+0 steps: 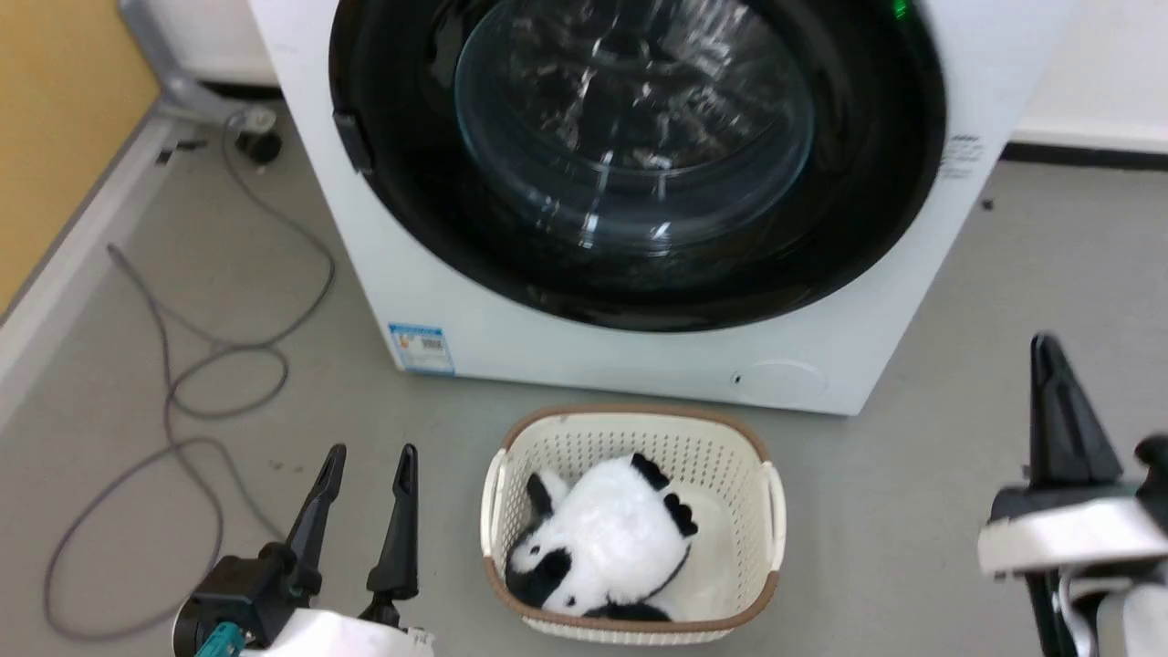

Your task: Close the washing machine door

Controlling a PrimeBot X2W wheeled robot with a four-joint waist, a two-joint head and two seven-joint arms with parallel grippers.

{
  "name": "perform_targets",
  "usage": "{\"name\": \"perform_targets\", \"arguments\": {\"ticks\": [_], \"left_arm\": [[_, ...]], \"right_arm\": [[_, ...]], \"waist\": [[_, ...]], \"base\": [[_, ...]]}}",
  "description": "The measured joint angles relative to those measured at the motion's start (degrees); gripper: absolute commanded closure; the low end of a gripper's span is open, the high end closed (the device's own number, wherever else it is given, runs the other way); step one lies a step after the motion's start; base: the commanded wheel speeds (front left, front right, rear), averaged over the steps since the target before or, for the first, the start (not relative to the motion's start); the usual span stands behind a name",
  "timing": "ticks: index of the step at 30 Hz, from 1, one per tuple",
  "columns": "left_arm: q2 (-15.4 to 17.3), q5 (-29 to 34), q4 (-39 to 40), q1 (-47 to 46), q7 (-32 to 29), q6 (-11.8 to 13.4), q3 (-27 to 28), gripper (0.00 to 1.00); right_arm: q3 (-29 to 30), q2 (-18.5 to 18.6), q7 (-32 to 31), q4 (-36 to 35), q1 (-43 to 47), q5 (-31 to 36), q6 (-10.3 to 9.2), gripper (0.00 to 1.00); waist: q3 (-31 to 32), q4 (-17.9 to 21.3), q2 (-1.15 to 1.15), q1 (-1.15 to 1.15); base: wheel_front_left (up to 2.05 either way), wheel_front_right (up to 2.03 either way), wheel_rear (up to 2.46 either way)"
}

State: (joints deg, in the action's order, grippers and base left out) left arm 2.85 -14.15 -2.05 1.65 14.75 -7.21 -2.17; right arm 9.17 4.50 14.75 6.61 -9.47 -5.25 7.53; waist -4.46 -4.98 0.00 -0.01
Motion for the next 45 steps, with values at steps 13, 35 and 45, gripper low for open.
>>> {"name": "perform_targets", "arguments": {"ticks": [13,35,45], "left_arm": [[0.0,0.8,-1.1,2.1,0.0,0.5,0.5,0.0],[0.0,1.4,-0.7,3.4,0.0,2.2,-1.1,1.0],[0.0,1.5,-0.8,3.4,-0.6,2.2,-0.9,1.0]], "right_arm": [[-0.5,-1.4,0.0,-3.5,10.2,0.5,0.0,0.0],[-2.8,-1.4,0.0,-4.4,12.4,-0.6,0.0,1.0],[-2.9,-1.4,-0.6,-4.4,12.4,-0.3,0.0,1.0]], "waist": [[3.7,2.3,0.0,0.0],[4.7,2.7,0.0,0.0],[4.7,2.8,0.0,0.01]], "base": [[0.0,0.0,0.0],[0.0,0.0,0.0],[0.0,0.0,0.0]]}}
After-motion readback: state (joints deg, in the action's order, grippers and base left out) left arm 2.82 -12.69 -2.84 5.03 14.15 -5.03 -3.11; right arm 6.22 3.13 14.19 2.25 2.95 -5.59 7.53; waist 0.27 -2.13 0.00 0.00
